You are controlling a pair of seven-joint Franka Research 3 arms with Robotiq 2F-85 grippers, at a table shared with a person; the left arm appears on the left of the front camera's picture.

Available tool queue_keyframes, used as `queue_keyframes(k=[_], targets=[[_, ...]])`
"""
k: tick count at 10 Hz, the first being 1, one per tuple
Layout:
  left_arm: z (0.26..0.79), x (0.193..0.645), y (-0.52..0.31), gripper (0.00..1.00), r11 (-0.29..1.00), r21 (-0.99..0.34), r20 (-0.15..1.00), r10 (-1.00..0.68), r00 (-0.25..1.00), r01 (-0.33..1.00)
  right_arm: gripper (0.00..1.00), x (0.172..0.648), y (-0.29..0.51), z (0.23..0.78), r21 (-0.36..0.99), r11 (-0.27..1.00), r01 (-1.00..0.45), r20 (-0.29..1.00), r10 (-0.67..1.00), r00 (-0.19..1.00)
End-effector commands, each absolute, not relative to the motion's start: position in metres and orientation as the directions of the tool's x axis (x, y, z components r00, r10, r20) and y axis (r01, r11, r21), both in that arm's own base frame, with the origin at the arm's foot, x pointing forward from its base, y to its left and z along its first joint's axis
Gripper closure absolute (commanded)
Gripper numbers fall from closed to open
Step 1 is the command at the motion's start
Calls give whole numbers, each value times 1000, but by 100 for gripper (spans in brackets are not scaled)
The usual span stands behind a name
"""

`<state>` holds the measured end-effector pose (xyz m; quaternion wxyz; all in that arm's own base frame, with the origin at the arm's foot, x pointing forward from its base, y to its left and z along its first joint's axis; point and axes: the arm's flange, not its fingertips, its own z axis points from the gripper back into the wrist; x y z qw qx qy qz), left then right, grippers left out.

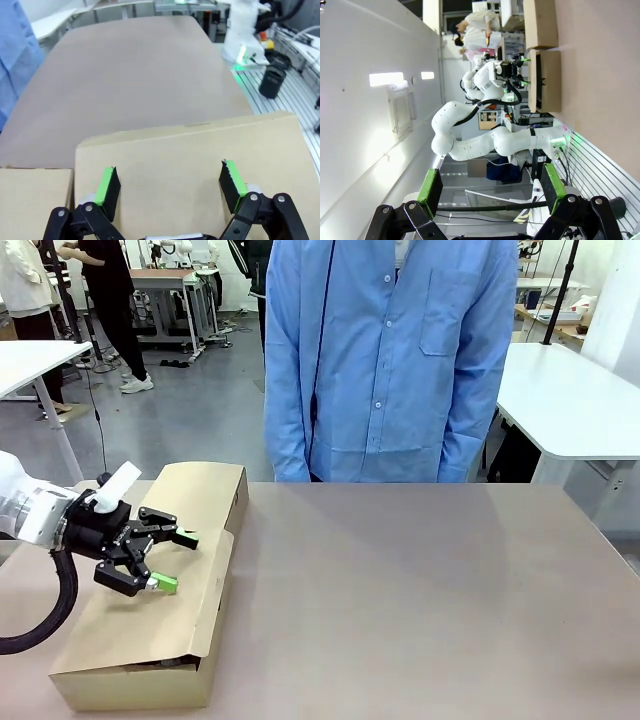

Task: Place items inside the box.
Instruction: Close the lid of the Mailer Box closest to the robot.

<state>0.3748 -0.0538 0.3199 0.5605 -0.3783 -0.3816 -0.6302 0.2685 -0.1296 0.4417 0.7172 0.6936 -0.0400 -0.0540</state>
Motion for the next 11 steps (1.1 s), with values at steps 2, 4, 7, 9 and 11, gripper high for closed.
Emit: queue_keyframes(k=[2, 4, 7, 9, 11], targets=[[304, 319, -59, 0, -153, 112, 876, -452, -170, 982, 0, 269, -129, 448, 999, 10, 31, -29, -137, 990], [303, 323, -55, 0, -158, 101, 866, -472, -165, 982, 0, 269, -129, 448, 999, 10, 31, -29, -137, 990], [356, 348, -29, 0, 24, 22, 897, -441, -9, 999, 0, 269, -129, 448, 999, 10, 31, -29, -137, 990], [405, 361, 10, 0, 241, -165, 878, -405, 254, 956, 0, 269, -129, 448, 999, 10, 31, -29, -137, 990], [441, 355, 44, 0, 526, -514, 634, -300, 713, 678, 0, 269, -129, 448, 999, 10, 31, -29, -137, 990]])
